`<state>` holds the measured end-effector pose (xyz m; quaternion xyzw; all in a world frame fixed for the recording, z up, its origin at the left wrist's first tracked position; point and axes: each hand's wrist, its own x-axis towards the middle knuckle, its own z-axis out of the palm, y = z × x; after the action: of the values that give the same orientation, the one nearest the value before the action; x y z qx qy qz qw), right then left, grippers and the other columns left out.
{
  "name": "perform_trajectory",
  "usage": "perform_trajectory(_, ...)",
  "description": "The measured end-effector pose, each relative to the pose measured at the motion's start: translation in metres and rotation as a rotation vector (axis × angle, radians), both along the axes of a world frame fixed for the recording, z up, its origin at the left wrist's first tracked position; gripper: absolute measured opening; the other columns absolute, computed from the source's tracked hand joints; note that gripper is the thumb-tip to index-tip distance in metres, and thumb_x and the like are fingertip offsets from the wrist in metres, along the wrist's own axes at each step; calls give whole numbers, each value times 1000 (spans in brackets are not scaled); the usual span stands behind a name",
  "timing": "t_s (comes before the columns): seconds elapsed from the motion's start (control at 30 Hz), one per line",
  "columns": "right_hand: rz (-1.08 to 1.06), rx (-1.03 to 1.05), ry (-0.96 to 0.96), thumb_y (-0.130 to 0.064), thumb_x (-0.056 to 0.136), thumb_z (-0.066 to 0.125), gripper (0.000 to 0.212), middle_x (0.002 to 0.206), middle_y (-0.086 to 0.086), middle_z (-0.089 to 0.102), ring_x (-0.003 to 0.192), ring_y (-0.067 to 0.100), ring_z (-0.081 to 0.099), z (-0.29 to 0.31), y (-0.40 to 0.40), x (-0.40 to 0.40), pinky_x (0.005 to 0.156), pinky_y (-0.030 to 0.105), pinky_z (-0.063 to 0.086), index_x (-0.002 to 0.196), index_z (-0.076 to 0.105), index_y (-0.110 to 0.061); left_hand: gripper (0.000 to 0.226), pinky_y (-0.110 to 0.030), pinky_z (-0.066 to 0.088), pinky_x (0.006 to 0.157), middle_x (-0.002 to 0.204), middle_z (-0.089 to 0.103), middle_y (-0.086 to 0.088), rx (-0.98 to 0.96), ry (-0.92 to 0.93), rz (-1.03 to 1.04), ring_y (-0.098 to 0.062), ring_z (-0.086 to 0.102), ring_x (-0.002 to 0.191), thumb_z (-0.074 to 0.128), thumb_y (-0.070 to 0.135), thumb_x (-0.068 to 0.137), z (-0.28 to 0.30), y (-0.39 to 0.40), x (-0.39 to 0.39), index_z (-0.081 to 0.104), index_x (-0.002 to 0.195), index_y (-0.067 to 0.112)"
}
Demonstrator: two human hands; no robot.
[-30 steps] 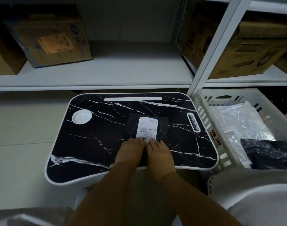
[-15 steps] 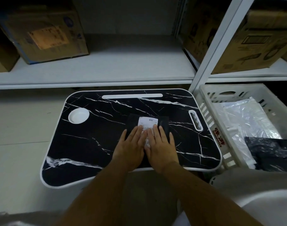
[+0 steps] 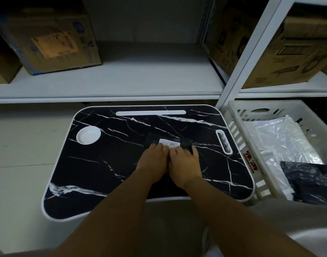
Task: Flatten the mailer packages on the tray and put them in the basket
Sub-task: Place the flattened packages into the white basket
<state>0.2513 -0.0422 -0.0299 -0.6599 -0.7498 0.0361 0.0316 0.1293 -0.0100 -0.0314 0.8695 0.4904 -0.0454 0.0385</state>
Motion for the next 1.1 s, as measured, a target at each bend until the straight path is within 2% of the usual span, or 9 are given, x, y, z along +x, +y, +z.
perform_trajectory(0.1,-3,-137,5,-45,92,53,63,154,6,27,147,24,13,1,10,0,121,48,4,145,33,-16,57,-40,25,114,150,25,-14,-7,31,54,-28,27,137,48,32,94,-3,2,4,29,142,9)
perform_trajectory(0.17,4,-207,37,-40,99,40,65,162,7,5,150,22,-3,-5,13,0,121,45,3,153,12,-16,68,-43,8,120,160,-2,-12,-66,43,67,-26,0,148,41,36,98,-8,0,3,7,152,11)
perform_trajectory(0.3,0,-291,25,-46,103,24,61,163,7,-3,149,24,-5,-14,19,4,121,45,3,155,3,-21,75,-46,3,120,160,-12,-10,-241,25,115,-25,-11,147,36,47,98,-9,9,-5,-4,153,15)
perform_trajectory(0.4,0,-287,5,-47,103,20,59,163,6,-3,149,25,-6,-16,22,5,121,45,4,155,2,-24,82,-52,1,118,159,-16,-10,-264,50,138,-26,-14,147,37,54,95,-8,11,-5,-8,152,16)
perform_trajectory(0.6,-15,-302,13,-48,103,19,59,162,8,-4,149,27,-7,-17,24,5,120,45,4,155,2,-24,70,-62,-2,113,157,-21,-13,-257,91,214,-28,-18,145,22,53,98,-11,11,-6,-13,151,24)
perform_trajectory(0.77,-119,-329,2,-49,102,15,66,160,21,-5,149,32,-7,-12,24,-3,120,44,8,154,1,-11,62,-62,-5,113,158,-17,-12,-254,113,346,-25,-14,147,9,48,100,-5,6,-4,-11,152,20)
perform_trajectory(0.87,-248,-290,-88,-51,102,16,68,158,26,2,148,37,0,-4,14,-8,119,49,11,154,6,-8,66,-61,-2,113,160,-7,-13,-212,144,405,-28,-4,148,10,51,100,1,-2,-2,-3,153,15)
perform_trajectory(1.0,-198,-147,-83,-36,103,28,59,160,19,4,149,32,0,8,-4,-19,118,52,9,153,9,-11,68,-56,0,117,160,-11,-10,-112,103,211,-25,-9,147,29,43,100,3,-24,-2,-4,152,15)
perform_trajectory(1.1,-90,-139,9,-28,103,32,54,162,10,4,149,25,-3,3,-23,-23,119,48,6,152,14,-17,67,-54,0,118,160,-15,-4,-120,100,121,-21,-13,147,26,41,100,-2,-42,-11,-9,152,18)
